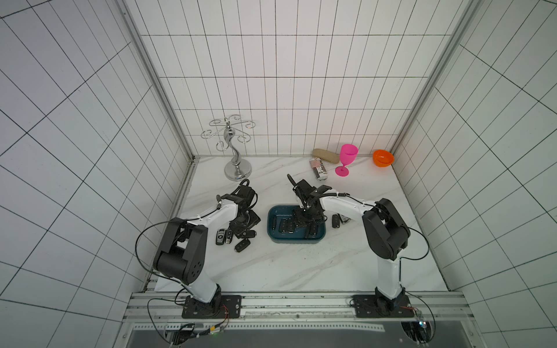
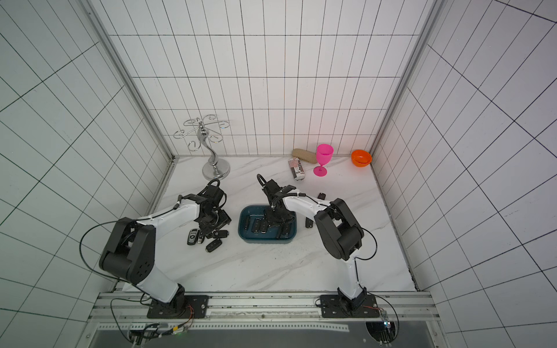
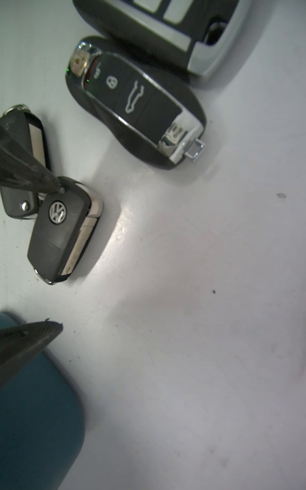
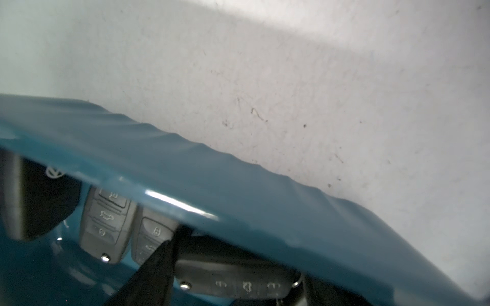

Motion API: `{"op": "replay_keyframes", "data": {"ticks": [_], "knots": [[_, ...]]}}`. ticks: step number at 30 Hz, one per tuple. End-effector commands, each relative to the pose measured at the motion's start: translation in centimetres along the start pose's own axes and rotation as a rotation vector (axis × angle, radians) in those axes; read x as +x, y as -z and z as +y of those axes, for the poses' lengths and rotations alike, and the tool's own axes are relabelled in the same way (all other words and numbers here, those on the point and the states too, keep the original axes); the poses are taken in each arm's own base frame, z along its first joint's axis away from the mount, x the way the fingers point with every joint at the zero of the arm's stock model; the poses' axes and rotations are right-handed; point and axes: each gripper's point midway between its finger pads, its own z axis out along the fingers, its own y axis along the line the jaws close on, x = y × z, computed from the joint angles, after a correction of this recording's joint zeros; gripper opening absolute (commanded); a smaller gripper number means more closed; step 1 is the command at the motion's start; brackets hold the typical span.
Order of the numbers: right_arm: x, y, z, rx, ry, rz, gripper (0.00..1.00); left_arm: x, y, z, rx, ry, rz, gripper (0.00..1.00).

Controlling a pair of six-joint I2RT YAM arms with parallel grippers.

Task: Place the car key into the storage box
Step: Place the car key in the storage box.

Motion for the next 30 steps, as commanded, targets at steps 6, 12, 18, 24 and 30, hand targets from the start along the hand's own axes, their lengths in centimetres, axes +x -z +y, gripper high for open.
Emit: {"op": "replay_keyframes", "data": {"ticks": [6,12,18,24,30], "knots": [[1.6,-1.5,-0.5,0.024,0.009,0.054,0.62,-0.5,-0.1,0.7,-0.007,-0.007,0.0,0.8],[1.8,-1.8,-0.5,0.021,0.005,0.066,0.69,-0.1,0.0,1.3,-0.013,-0.022,0.009,0.84],[1.8,-1.9,-0.5,0.024,0.001,0.068,0.76,0.1,-0.7,1.5,-0.02,-0.035,0.026,0.86],[1.9,-1.7,-0.7,0.032,0.001,0.063,0.85,0.3,-1.9,1.5,-0.025,-0.042,0.046,0.77],[1.6,-0.9,-0.6,0.031,0.007,0.039,0.9,0.4,-2.9,1.5,-0.032,-0.043,0.058,0.69]]}}
